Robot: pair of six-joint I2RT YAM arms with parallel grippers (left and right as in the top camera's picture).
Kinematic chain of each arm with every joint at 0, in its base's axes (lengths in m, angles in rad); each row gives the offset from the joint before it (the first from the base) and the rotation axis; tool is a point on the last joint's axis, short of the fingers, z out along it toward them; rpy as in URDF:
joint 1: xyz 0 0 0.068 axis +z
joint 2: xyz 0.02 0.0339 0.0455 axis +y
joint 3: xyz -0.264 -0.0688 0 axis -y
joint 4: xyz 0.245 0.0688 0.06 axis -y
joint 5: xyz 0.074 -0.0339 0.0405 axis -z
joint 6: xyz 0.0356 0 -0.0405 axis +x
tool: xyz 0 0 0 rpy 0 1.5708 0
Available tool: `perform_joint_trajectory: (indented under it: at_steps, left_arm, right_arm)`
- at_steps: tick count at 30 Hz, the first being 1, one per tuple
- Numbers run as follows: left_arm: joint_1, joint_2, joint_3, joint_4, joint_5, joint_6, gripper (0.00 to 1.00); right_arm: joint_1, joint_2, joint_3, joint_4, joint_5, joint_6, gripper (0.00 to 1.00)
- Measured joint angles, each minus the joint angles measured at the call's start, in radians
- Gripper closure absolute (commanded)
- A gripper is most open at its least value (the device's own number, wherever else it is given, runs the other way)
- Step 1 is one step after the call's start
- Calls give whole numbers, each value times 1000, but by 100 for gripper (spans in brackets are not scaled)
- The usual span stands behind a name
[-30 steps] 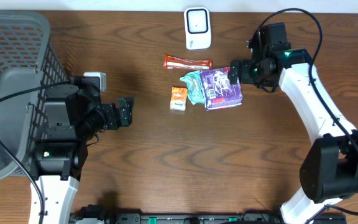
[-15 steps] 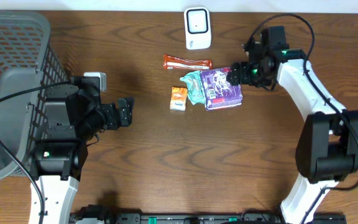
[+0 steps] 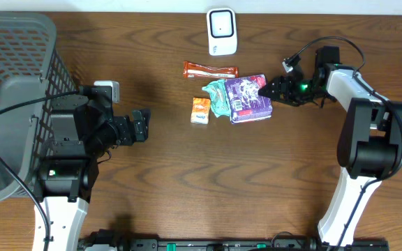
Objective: Scan the item barcode
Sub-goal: 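Grasp the purple package with the right gripper and lift it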
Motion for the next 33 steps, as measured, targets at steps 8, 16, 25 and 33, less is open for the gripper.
perform_joint_trajectory:
  at_steps: [8,16,25,33]
  left_arm:
    - [0,0,0,0,0,0,3]
    - [0,0,0,0,0,0,3]
    - [0,0,0,0,0,0,3]
    - [0,0,0,0,0,0,3]
  right_arm:
    - [0,64,7,6,-121,-14,63]
    - [1,58,7,-2,-117,3,99]
    - [34,-153,7,-86,305,80,99]
    - [145,-386,31,-172,885,139,99]
